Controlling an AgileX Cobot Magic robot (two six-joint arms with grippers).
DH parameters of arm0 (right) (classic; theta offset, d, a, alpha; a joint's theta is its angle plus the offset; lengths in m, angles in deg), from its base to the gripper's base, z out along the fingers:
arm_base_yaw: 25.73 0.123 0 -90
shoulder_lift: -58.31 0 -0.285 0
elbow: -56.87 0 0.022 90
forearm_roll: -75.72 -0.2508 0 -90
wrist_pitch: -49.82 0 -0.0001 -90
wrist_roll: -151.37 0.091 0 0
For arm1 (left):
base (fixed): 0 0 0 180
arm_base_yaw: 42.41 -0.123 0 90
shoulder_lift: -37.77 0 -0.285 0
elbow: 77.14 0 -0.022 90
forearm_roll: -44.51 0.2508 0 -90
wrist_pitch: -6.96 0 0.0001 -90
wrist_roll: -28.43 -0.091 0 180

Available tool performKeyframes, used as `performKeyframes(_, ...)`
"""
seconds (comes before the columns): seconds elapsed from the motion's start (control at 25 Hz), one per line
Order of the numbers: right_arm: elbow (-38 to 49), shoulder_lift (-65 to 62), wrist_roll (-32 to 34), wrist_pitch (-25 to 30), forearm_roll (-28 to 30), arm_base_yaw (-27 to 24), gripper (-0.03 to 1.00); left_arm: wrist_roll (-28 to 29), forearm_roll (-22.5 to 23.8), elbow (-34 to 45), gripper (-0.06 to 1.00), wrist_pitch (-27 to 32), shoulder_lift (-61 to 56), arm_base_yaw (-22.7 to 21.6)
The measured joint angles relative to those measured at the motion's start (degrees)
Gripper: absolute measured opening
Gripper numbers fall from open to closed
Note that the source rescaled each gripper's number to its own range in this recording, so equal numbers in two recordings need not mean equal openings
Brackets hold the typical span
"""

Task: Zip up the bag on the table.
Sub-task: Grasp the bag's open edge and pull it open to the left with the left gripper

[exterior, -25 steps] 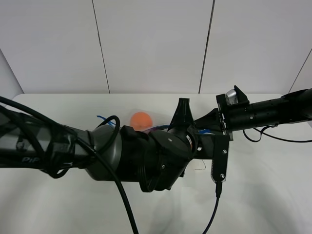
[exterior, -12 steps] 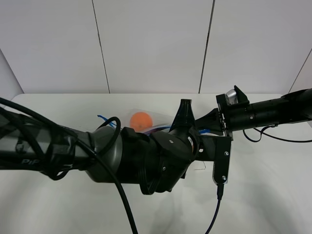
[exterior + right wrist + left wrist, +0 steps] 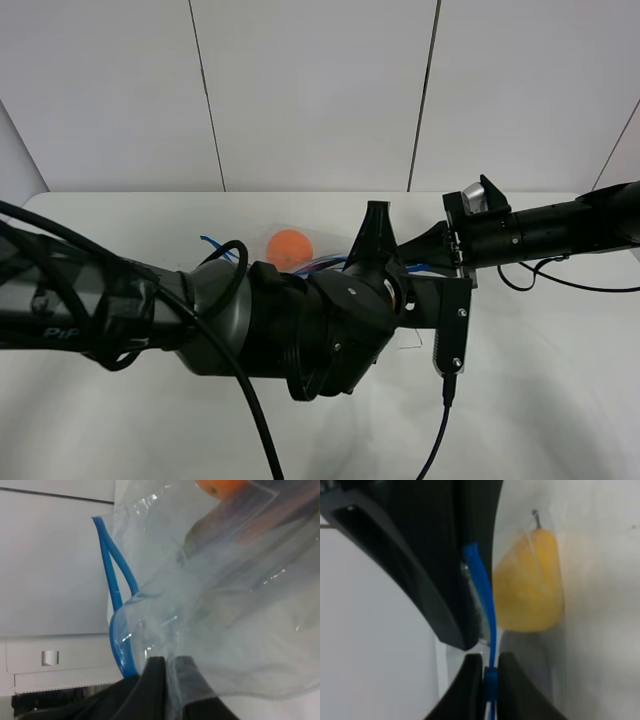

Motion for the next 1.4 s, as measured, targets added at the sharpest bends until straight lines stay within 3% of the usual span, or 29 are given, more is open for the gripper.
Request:
performKeyframes(0.36, 0.0, 0.0, 0.0, -0.3, -0.7, 0.2, 0.00, -0.5, -2.0, -0.2, 0.00, 2.9, 0.0, -1.5)
performKeyframes(0.68, 0.0, 0.0, 0.0, -0.9, -0.5, 0.2, 0.00, -5.5, -7.4, -0.2, 0.00, 6.2, -0.1, -6.6)
performKeyframes(1.4, -0.1, 0.0, 0.0, -1.6, -0.7, 0.2, 0.00, -7.0, -8.2, -0.2, 0.00, 7.8, -0.1, -15.6)
